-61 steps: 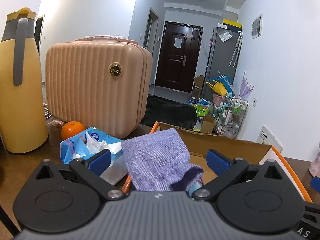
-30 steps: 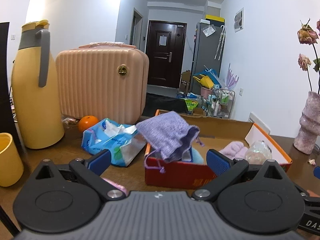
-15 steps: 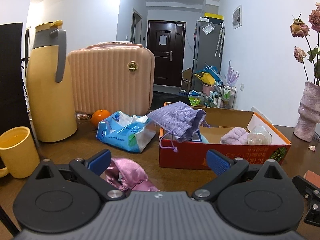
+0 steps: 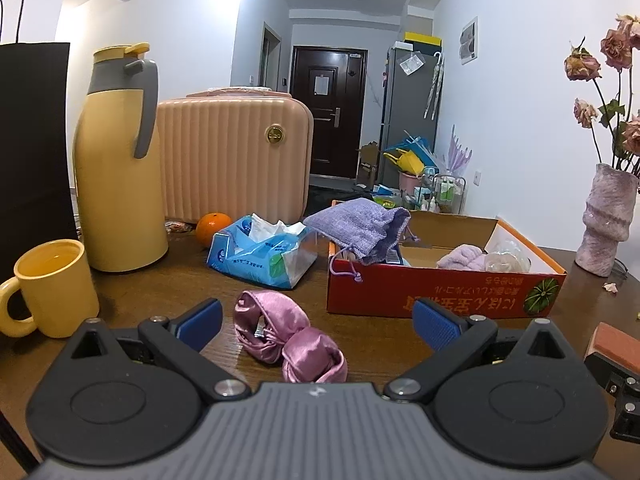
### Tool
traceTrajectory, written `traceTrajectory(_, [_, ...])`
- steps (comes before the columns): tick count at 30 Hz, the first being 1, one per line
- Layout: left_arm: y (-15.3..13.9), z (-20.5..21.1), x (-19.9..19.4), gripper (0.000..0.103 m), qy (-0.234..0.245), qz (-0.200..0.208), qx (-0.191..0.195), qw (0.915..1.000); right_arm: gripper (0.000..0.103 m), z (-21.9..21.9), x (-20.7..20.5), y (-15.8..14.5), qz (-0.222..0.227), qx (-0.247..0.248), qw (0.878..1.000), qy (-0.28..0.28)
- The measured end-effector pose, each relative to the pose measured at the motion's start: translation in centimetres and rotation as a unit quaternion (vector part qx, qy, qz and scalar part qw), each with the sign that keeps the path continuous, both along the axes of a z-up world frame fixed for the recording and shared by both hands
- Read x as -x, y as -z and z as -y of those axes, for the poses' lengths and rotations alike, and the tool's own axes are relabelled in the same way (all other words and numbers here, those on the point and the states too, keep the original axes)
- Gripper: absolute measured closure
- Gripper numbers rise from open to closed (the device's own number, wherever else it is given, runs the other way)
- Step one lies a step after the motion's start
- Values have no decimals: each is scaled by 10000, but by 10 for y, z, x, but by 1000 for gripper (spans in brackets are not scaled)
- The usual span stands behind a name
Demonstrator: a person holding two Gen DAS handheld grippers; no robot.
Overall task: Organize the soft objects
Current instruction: 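Withdraw both open tools from the box back toward the table items, then grasp the white foam wedge with the left tool while the right tool approaches the plush toy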
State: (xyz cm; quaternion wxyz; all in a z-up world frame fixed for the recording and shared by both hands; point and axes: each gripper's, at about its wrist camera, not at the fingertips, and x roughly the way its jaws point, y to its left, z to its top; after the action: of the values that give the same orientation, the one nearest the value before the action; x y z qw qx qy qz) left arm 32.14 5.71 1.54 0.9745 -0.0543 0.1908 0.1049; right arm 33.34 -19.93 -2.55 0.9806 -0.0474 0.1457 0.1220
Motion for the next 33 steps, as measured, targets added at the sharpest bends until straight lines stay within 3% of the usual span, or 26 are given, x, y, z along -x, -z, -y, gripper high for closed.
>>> traceTrajectory(12, [7,-1,19,0,166,-61,42,9998,0,-7,21,0,5,37,9993,-361])
traceTrajectory(33, [12,-5,23,0,347,-194,82,9992,0,-10,20,6,-312,171,9992,-190])
